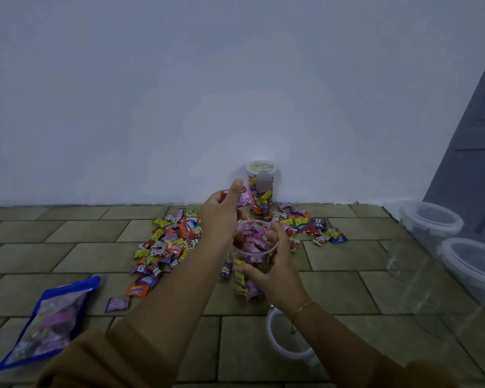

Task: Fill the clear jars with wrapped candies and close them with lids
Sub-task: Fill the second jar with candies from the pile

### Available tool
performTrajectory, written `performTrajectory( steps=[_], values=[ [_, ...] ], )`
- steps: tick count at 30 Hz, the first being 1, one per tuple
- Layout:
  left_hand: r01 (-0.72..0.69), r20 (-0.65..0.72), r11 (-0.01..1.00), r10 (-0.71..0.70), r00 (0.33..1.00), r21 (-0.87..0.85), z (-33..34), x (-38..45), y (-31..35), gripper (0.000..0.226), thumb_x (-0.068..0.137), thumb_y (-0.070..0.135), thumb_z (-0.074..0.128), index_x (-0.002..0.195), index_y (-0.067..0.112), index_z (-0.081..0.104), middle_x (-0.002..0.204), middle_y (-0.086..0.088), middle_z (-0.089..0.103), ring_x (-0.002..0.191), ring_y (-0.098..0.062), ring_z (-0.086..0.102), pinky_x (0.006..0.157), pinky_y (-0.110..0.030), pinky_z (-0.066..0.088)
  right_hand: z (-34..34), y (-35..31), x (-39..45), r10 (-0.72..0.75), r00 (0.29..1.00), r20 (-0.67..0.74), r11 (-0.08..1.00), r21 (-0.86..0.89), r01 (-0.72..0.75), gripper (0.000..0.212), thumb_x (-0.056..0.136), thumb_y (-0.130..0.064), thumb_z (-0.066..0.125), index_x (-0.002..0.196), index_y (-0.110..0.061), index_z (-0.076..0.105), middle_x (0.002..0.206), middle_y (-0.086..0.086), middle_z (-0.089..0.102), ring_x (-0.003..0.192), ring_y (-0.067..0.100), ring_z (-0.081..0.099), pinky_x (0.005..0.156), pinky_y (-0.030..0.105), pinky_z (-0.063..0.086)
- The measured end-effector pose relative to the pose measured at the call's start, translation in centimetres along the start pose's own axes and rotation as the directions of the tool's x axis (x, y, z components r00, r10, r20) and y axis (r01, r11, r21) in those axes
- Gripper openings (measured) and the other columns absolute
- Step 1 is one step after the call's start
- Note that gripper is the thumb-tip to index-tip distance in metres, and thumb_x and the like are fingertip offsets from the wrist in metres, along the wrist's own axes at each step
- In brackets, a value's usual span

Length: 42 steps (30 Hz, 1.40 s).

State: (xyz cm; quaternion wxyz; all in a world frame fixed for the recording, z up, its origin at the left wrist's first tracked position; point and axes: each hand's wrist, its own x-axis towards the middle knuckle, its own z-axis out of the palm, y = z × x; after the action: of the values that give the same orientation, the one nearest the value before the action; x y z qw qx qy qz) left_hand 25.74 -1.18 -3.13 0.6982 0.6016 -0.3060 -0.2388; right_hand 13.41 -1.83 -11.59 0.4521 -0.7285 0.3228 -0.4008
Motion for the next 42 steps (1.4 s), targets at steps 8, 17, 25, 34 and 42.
performTrajectory(
  steps=[8,17,25,34,42],
  values=[
    [0.038,-0.013,0.996,-0.039,0.999,-0.086,0.4,-0.3,0.4,0.042,0.092,0.047,0.051,0.065,0.016,0.063,0.062,0.001,0.062,0.063,-0.013,0.059,0.063,-0.025,0.05,-0.1,-0.1,0.0,-0.013,1.0,-0.002,1.0,-0.009,0.013,0.096,0.067,-0.036,0.082,0.121,-0.064,0.007,0.137,-0.014,0.031,0.128,0.0,0.032,0.099,0.01,0.033],
    [0.055,0.069,0.997,-0.051,0.996,-0.06,-0.6,-0.9,-0.5,0.042,0.091,0.034,0.058,0.053,0.02,0.072,0.058,0.002,0.068,0.063,-0.016,0.063,0.076,-0.035,0.054,0.0,0.1,0.0,-0.017,1.0,-0.011,1.0,0.007,0.017,0.101,0.065,-0.035,0.083,0.128,-0.06,0.007,0.143,-0.007,0.033,0.131,0.004,0.035,0.108,0.026,0.037],
    [0.032,-0.061,0.97,-0.018,0.998,0.241,-4.3,-1.4,-3.8,0.036,0.096,0.039,0.049,0.07,0.023,0.068,0.077,0.003,0.066,0.075,-0.012,0.059,0.069,-0.03,0.046,0.3,0.2,-0.2,-0.046,0.996,-0.074,0.998,0.03,0.048,0.098,0.062,-0.036,0.084,0.121,-0.067,0.013,0.133,-0.015,0.037,0.128,0.003,0.038,0.105,0.024,0.037],
    [0.113,-0.1,0.279,-0.059,0.993,0.954,-12.6,0.6,-11.8,0.102,0.07,0.088,0.034,0.15,0.029,0.012,0.16,-0.007,-0.006,0.145,-0.033,-0.012,0.114,-0.054,-0.005,2.2,0.2,-0.1,-0.078,0.99,-0.12,0.997,0.011,0.079,0.098,0.059,-0.045,0.08,0.123,-0.068,0.01,0.136,-0.014,0.037,0.13,0.008,0.037,0.109,0.034,0.036],
    [-0.052,0.048,0.132,0.03,0.998,0.99,-13.5,0.5,-12.6,0.057,0.086,0.069,0.039,0.129,0.032,0.042,0.131,-0.001,0.045,0.119,-0.021,0.04,0.092,-0.033,0.037,2.7,0.1,0.2,-0.069,0.991,-0.112,0.997,0.01,0.071,0.096,0.053,-0.061,0.072,0.127,-0.062,0.011,0.139,-0.012,0.037,0.131,0.01,0.037,0.109,0.036,0.036]
  ],
)
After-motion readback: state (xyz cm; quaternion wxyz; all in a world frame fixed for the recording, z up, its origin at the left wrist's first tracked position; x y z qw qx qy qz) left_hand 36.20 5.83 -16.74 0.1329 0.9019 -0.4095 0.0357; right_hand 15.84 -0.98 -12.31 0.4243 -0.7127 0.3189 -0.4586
